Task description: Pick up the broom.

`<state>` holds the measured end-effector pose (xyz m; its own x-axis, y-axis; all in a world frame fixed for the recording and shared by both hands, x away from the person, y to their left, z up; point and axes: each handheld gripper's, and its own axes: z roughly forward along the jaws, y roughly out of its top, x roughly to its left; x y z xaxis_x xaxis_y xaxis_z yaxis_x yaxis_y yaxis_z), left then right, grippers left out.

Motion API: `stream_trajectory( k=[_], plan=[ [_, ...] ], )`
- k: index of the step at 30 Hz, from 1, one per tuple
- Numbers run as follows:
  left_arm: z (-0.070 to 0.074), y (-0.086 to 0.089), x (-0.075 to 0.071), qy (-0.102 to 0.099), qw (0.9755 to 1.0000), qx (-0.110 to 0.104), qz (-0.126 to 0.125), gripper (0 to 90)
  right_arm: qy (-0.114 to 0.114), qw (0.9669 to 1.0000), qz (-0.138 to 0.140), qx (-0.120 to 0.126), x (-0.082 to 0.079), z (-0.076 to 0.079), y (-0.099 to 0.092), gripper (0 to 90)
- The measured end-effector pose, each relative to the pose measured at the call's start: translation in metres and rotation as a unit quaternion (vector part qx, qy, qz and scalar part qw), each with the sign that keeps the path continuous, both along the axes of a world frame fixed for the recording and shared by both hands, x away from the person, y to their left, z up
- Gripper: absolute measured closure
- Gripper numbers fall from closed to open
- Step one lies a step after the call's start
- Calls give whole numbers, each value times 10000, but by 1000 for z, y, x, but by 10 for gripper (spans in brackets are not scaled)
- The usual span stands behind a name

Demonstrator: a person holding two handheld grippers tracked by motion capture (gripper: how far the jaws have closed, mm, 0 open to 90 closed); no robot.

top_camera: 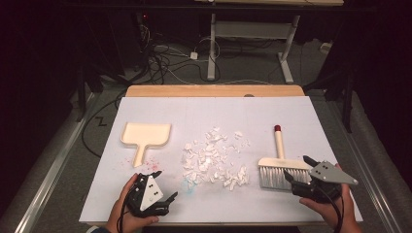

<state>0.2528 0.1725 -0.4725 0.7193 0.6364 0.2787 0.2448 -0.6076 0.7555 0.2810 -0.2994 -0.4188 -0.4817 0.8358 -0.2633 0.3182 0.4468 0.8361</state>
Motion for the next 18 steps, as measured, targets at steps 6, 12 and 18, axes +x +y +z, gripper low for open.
stream_trajectory(
  k=[6,12,18],
  plan=[
    [-1,0,1,34,10000,1,0,180,161,9996,-217,90,19,9,0,230],
    [-2,-1,0,72,10000,8,-23,183,576,9970,-465,203,56,13,5,234],
    [-3,-1,1,109,9999,65,-33,184,1285,9877,-889,67,108,-5,11,288]
  ],
)
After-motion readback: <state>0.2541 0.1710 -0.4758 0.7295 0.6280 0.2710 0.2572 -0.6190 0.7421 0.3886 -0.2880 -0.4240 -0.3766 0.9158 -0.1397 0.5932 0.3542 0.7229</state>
